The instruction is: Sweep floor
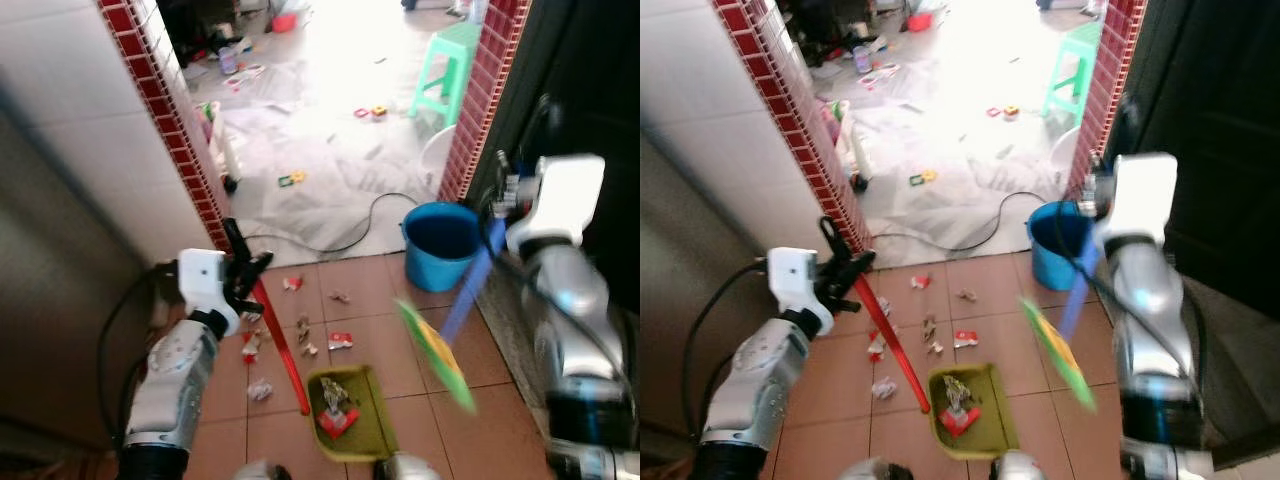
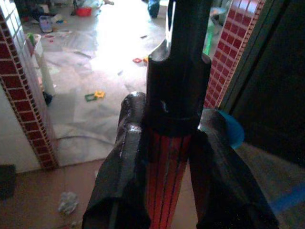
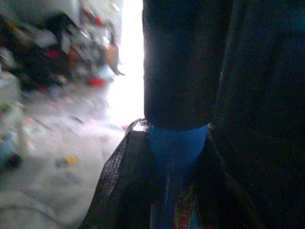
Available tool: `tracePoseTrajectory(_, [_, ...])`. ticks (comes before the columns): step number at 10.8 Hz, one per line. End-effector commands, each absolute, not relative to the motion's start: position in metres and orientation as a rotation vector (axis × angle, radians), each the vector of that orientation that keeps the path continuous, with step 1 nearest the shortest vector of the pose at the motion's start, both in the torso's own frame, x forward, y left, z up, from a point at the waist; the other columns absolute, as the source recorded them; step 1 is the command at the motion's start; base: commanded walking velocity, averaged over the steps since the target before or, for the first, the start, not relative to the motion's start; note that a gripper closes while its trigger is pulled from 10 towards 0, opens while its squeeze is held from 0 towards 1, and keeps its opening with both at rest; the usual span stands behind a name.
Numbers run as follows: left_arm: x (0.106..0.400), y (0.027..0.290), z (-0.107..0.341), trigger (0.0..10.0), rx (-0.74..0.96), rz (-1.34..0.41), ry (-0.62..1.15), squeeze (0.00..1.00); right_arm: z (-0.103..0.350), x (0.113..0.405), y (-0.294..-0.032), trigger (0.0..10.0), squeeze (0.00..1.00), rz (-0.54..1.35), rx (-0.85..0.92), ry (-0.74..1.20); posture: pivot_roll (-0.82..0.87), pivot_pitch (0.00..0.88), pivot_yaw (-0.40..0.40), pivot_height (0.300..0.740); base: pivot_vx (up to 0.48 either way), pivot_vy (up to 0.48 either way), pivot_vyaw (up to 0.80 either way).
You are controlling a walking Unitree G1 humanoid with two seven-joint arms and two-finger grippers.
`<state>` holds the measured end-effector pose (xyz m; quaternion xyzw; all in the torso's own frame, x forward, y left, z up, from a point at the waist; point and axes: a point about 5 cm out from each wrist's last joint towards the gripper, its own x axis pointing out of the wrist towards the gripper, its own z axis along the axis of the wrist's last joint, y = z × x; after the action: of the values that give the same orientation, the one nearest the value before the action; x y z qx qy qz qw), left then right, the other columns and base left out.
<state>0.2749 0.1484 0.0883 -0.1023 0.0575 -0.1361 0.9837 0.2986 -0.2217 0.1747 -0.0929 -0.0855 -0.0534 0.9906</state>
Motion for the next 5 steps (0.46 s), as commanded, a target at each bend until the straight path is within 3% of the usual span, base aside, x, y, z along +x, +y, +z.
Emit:
tracePoseTrajectory(1, [0.281, 0.151, 0.111, 10.0, -0.24, -0.275, 0.021, 0.0, 0.172, 0.298, -0.221, 10.0, 0.0, -0.121, -0.176, -0.169, -0.17, 0.0, 0.116, 0.74, 0.0, 0.0, -0.56])
tracePoseTrajectory(3, [0.281, 0.156, 0.118, 10.0, -0.257, -0.277, 0.0, 0.0, 0.162, 0.297, -0.224, 10.0, 0.0, -0.143, -0.149, -0.152, -0.16, 0.0, 0.113, 0.74, 0.0, 0.0, -0.64])
tracePoseTrajectory(5, [0.283, 0.156, 0.123, 10.0, -0.253, -0.264, -0.02, 0.0, 0.165, 0.302, -0.22, 10.0, 0.0, -0.108, -0.17, -0.163, -0.14, 0.0, 0.081, 0.74, 0.0, 0.0, 0.0])
